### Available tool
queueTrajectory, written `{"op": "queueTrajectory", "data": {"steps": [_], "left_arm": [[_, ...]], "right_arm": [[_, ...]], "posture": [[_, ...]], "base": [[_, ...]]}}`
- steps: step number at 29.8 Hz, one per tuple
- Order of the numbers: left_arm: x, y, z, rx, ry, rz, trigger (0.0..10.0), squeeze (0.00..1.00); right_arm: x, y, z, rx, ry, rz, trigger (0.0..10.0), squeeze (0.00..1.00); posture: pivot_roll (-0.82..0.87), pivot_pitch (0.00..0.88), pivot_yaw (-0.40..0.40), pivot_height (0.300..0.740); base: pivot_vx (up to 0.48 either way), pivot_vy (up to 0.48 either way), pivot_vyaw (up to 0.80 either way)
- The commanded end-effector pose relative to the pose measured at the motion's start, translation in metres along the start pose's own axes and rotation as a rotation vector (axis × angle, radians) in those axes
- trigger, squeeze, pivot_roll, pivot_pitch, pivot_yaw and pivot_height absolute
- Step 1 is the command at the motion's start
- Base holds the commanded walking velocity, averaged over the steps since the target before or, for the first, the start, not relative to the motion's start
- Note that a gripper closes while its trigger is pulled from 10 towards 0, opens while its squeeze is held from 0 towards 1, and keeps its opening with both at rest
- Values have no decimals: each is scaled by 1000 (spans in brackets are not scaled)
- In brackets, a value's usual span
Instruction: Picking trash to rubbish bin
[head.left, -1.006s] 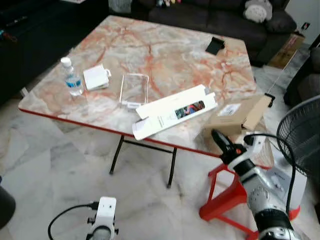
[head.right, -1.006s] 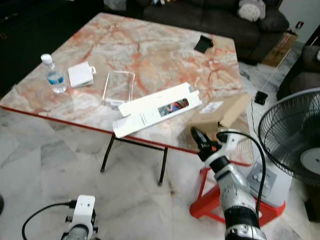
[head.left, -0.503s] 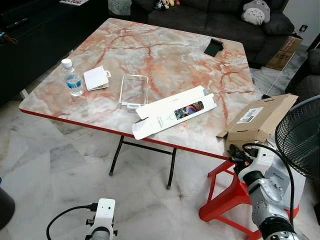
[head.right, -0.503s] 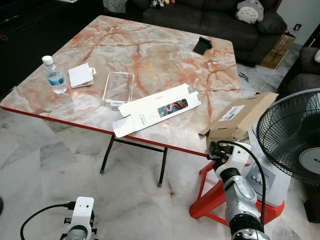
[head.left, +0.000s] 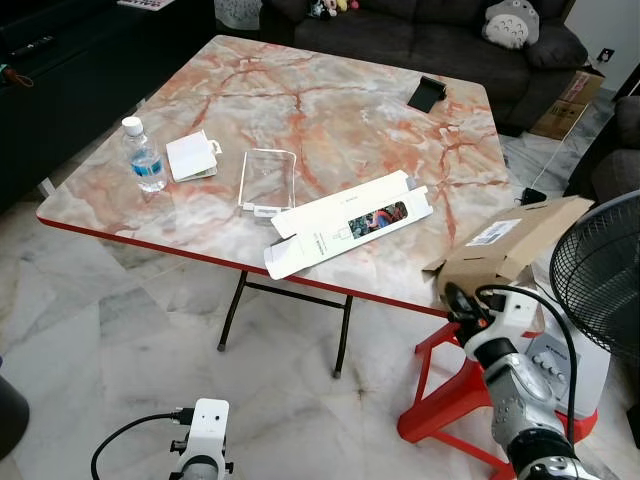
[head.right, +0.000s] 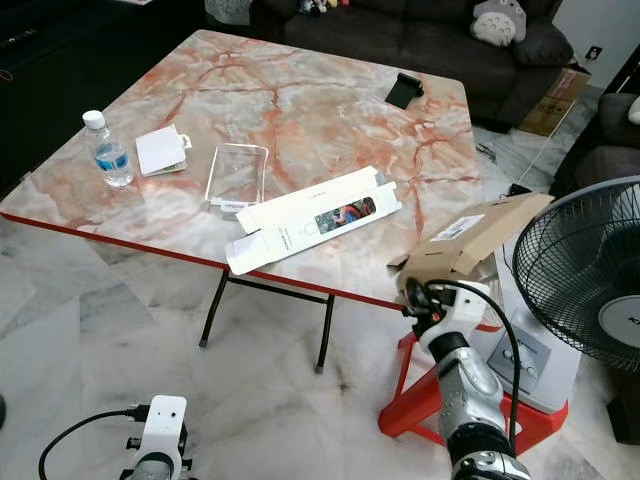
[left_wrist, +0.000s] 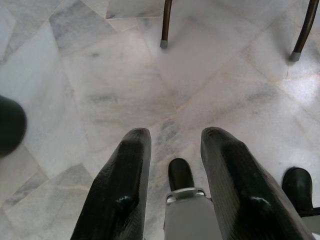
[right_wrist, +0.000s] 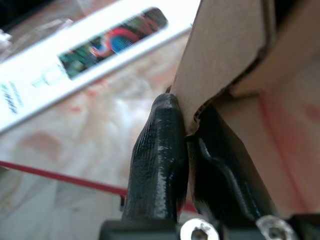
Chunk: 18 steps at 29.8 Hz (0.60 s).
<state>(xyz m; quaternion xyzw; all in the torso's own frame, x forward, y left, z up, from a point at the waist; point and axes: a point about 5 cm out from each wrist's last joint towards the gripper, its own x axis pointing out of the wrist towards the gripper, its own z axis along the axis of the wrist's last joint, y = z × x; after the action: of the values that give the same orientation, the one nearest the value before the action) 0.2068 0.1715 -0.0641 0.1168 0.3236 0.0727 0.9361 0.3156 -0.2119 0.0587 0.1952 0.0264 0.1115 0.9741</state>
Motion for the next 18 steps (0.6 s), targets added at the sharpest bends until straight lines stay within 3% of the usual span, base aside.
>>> {"op": "queueTrajectory", "data": {"steps": [1, 9, 18], "left_arm": [[-2, -2, -5, -18, 17, 6, 10000, 0], [-3, -2, -5, -23, 19, 6, 10000, 0], [-3, -2, -6, -26, 21, 7, 10000, 0]], "right_arm": [[7, 2, 17, 13, -71, 18, 10000, 0], [15, 8, 30, 10, -117, 57, 10000, 0], [13, 7, 21, 54, -96, 30, 10000, 0]], "posture": [[41, 131, -141, 728], [39, 139, -142, 728], [40, 143, -142, 728]], "base": [[0, 0, 0], [0, 0, 0], [0, 0, 0]]}}
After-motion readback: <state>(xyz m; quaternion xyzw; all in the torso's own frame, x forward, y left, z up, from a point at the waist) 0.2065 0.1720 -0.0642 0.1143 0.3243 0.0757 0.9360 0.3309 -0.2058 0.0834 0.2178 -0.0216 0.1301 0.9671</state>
